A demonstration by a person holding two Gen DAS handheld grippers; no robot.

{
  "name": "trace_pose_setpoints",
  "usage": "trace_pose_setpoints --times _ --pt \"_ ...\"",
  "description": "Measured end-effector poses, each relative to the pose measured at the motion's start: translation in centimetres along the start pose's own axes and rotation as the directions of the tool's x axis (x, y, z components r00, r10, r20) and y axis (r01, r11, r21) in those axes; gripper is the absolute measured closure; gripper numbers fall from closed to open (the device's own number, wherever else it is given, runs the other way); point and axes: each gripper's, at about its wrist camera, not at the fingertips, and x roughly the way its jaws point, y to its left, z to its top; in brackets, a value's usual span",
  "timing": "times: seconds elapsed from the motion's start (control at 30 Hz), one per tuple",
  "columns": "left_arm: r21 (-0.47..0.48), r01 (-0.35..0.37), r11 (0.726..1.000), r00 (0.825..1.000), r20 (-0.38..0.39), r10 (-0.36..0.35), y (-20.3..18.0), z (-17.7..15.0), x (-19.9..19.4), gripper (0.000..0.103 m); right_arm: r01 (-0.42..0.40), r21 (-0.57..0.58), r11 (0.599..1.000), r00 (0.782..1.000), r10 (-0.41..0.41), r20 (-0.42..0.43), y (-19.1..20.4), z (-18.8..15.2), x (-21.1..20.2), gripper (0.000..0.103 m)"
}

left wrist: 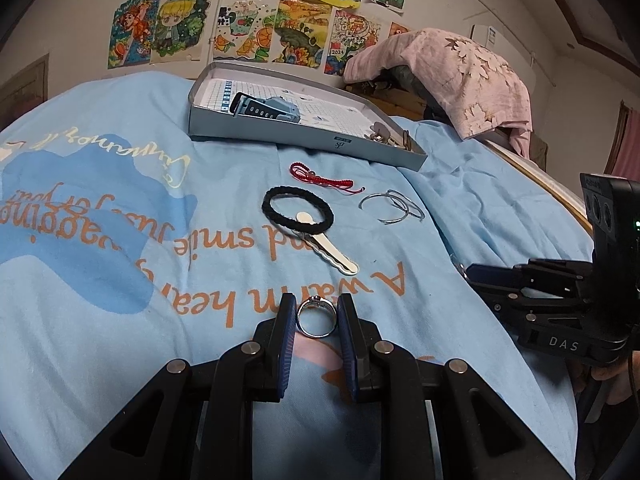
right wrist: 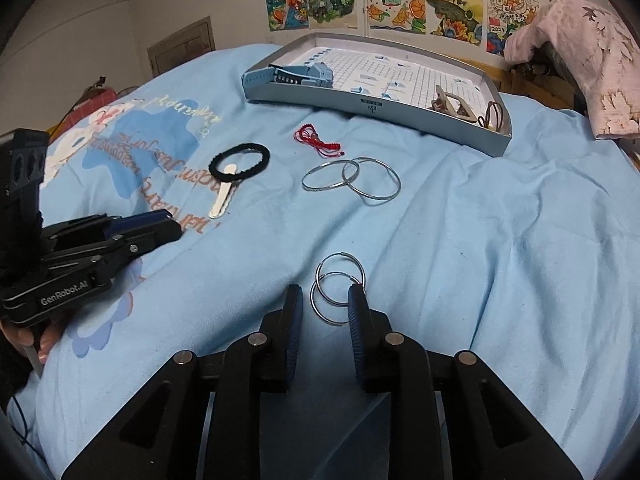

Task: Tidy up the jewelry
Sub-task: 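Lift the silver ring with the left tool while the right tool grasps the silver hoops, then carry the ring and hoops into the grey tray and open both tools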

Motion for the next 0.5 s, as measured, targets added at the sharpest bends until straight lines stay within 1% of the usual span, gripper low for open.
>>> trace_pose_setpoints --times 0.03,0.07,0.3,0.37,0.43,0.5 --pt "0.001 0.000 1.000 1.000 -0.002 0.000 -0.1 0.0 0.0 0.083 0.016 -0.004 1.000 1.000 -0.016 -0.003 0.0 0.0 0.0 0.076" --pt "0.001 0.002 1.000 1.000 -0.003 -0.002 -0.1 0.0 0.1 0.083 0.020 -0.005 1.000 1.000 -0.020 -0.003 0.0 0.0 0.1 0.076" --pt "0.003 0.002 1.000 1.000 -0.008 -0.002 -0.2 0.0 0.1 0.083 0.015 0.021 1.000 1.000 -0.015 -0.001 -0.4 0.1 1.0 0.078" --pt "0.006 -0.007 1.000 1.000 -0.021 0.008 -0.3 0.1 0.3 0.083 0.017 0.035 0.999 1.000 -0.017 -0.011 -0.5 0.2 1.4 0.080" --pt "0.008 -0.016 1.000 0.999 -0.039 0.016 -0.5 0.4 0.4 0.083 0.011 0.059 0.998 1.000 -0.011 -0.006 -0.7 0.2 1.4 0.087" --pt "0.009 -0.020 1.000 0.998 -0.059 0.020 -0.7 1.0 0.6 0.083 -0.017 0.093 0.996 1.000 0.016 0.005 -1.2 0.2 1.4 0.093"
